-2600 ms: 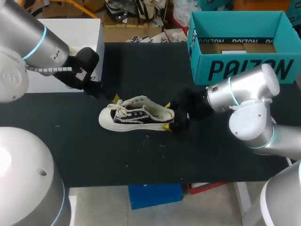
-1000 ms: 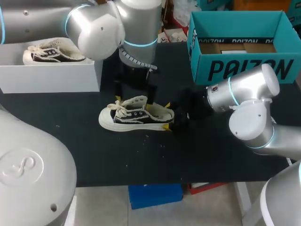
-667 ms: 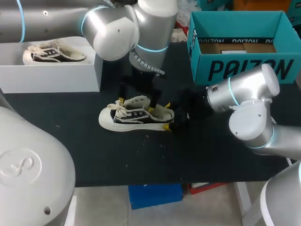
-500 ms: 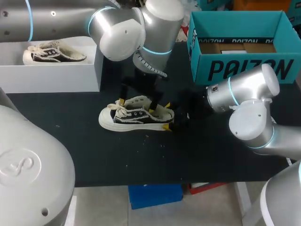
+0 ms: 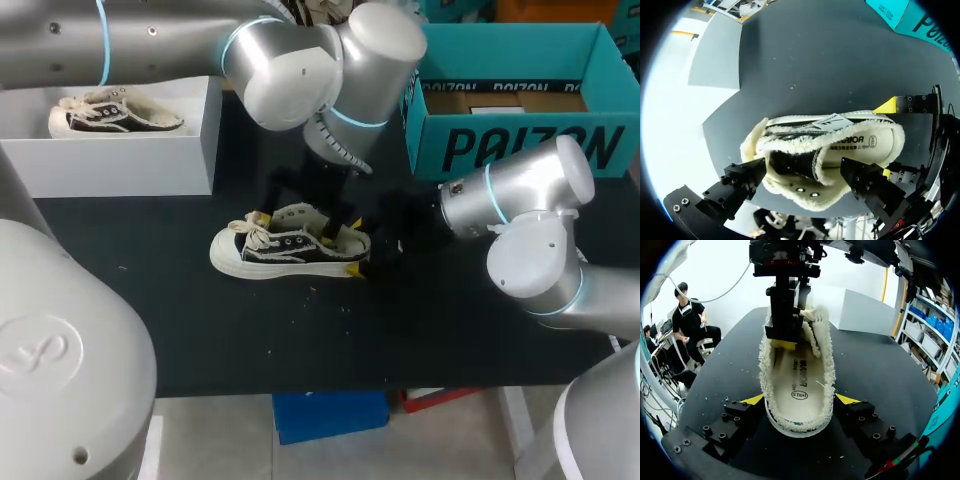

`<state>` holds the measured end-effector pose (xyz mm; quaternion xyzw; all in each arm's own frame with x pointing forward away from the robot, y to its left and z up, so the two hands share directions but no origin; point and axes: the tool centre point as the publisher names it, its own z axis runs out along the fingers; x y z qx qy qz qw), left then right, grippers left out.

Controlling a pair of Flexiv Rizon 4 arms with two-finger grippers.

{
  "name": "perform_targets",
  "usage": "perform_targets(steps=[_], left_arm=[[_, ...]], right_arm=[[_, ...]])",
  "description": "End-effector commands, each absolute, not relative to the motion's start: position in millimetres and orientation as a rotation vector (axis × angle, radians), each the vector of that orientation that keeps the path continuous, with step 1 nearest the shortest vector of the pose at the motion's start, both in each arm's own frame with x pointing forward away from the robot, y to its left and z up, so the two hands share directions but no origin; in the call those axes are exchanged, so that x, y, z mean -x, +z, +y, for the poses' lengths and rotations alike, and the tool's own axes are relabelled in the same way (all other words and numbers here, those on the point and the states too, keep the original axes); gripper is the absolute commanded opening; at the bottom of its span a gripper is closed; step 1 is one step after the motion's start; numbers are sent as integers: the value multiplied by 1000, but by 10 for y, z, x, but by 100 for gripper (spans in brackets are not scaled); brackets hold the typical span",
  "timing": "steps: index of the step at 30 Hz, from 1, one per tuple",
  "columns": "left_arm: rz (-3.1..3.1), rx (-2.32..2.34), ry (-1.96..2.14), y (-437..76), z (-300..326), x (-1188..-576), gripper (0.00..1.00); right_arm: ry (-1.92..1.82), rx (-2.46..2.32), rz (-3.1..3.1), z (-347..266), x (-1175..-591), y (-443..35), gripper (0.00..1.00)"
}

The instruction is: Take the shoe out of the shoebox, open the shoe tongue, remove and reinsert the insole, then place the shoe into the shoebox

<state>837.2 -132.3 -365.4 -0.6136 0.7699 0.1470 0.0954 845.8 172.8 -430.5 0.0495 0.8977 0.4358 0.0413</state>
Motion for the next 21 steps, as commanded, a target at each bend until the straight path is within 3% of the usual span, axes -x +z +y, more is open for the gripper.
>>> perform_targets(steps=[1, 3, 8, 10, 21], left_arm=[[2269, 1811, 455, -3701, -1376, -8379, 69], [2261, 1809, 462, -3709, -1373, -8379, 47], [2245, 1787, 516, -3744, -1324, -8350, 24], [2244, 1789, 521, -3749, -1305, -8351, 0], [2264, 1858, 432, -3574, -1285, -8411, 0]], right_arm=[[1334, -154, 2748, 1740, -8468, -4311, 0], [1334, -154, 2748, 1740, -8468, -4311, 0], [1334, -154, 2748, 1740, -8468, -4311, 0], [1334, -154, 2748, 1740, -8468, -4311, 0], [1334, -154, 2748, 1740, -8468, -4311, 0]])
